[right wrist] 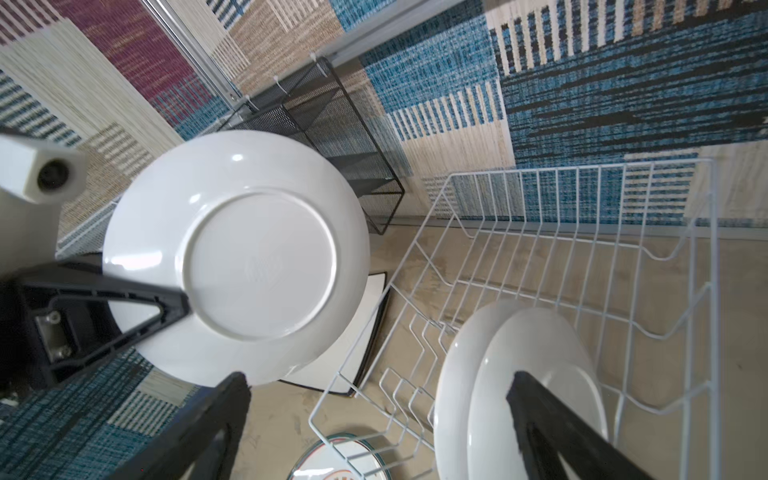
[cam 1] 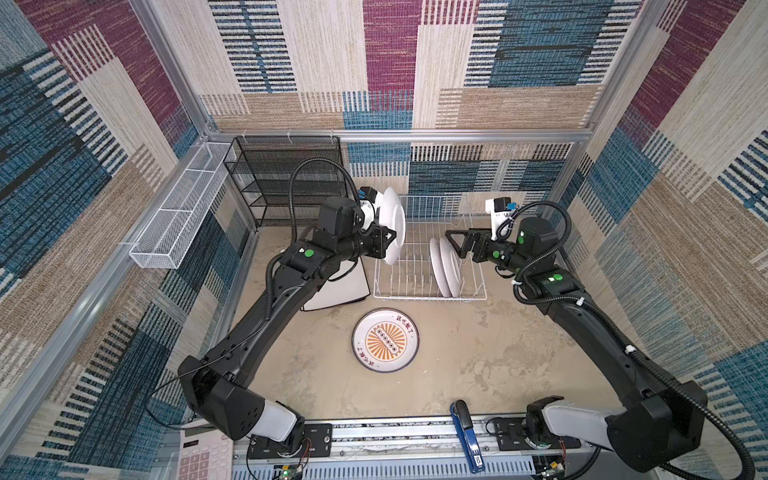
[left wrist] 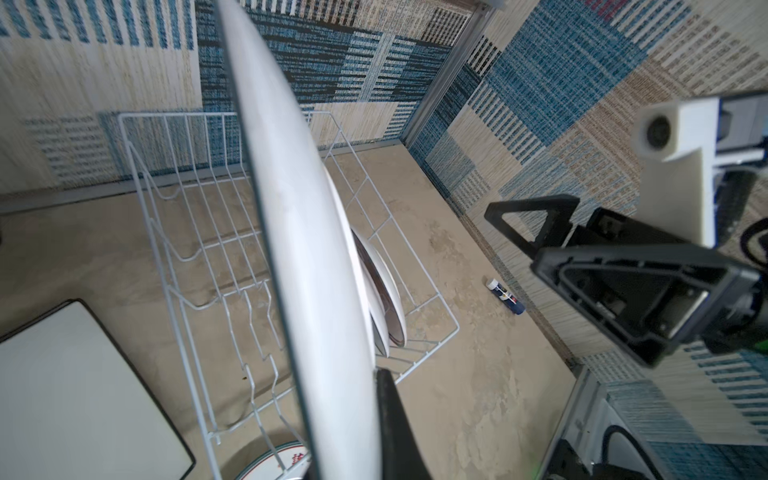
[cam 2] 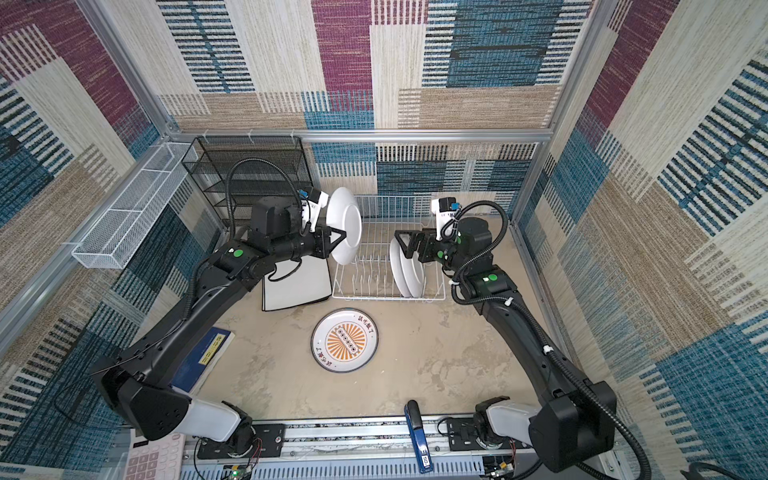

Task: Unload the plates from the dish rack
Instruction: 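Pull the printed plate up out of the rack with the left gripper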

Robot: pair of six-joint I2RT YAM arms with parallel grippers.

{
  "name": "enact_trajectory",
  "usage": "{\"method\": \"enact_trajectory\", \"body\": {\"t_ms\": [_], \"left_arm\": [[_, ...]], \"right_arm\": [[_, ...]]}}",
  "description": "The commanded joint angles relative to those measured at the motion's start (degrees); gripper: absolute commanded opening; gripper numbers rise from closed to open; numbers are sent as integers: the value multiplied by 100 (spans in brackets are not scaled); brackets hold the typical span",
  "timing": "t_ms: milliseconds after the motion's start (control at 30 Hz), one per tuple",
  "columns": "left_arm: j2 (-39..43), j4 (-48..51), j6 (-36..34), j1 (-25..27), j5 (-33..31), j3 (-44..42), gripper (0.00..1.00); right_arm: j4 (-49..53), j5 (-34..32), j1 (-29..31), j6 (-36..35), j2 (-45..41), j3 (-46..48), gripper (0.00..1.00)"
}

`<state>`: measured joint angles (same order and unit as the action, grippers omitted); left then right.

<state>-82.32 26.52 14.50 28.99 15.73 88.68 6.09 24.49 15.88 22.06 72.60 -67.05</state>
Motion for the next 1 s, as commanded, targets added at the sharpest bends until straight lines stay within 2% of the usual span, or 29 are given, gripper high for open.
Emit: {"method": "enact_trajectory", "body": {"t_ms": [0,200,467,667,833,967], "left_arm": [[493,-431,-990,-17,-337,-485,0],[1452,-938,-1792,-12,-936,-1495,0],[1984,-977,-3663,40,-1189,-2116,0],[2219,-1063,-5080,246,-1666,-2560,0],[2290,-1118,-5842,416,-2003,-2808,0],[2335,-1275,-6420,580,-2150,-3068,0]], "right_arm": [[101,427,-15,436,228,-455,99],[-192,1444,-13,1001,494,-710,99],[-85,1968,-12,1407,1026,-1064,99],[34,2077,18,1520,1212,-1228,99],[209,2082,158,1500,1409,-1421,100],[551,1826,473,1294,1634,-1697,99]]}}
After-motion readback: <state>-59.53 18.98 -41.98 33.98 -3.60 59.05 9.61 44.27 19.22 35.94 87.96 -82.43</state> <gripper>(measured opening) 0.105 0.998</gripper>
